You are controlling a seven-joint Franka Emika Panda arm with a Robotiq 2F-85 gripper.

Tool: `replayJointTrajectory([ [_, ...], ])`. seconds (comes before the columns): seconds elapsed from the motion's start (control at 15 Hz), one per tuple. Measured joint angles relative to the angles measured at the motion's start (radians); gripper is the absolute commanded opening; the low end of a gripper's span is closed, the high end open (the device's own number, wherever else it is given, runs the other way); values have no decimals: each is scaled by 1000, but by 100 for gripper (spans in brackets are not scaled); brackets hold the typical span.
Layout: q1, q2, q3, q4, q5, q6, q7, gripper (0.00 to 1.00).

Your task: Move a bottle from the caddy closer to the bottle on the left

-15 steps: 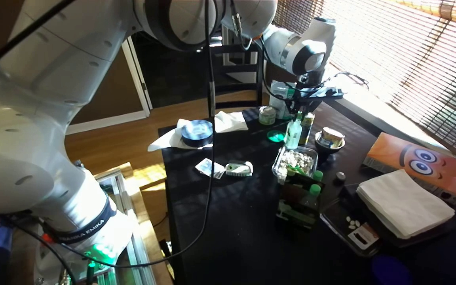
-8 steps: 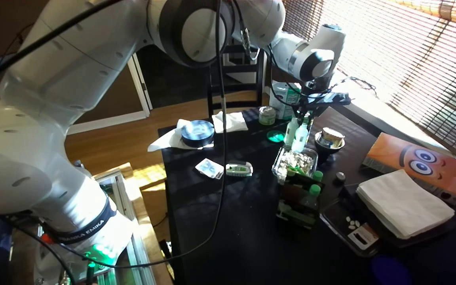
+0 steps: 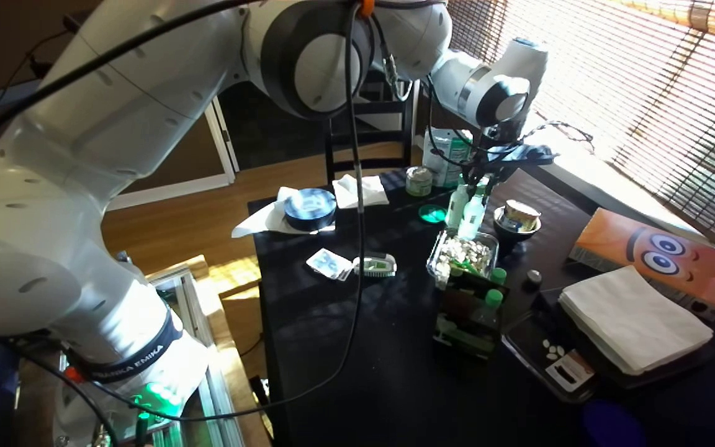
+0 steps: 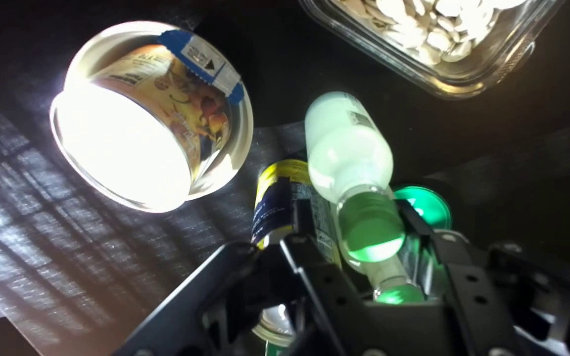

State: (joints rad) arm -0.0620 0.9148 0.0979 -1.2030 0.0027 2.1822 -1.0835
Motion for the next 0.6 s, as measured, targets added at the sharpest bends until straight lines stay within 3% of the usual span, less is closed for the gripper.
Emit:
replayJointTrajectory([
  [0.27,2,-18,-2,67,0,-64,12,99],
  [0.6,1,-140,-19,76,-7,-96,77,100],
])
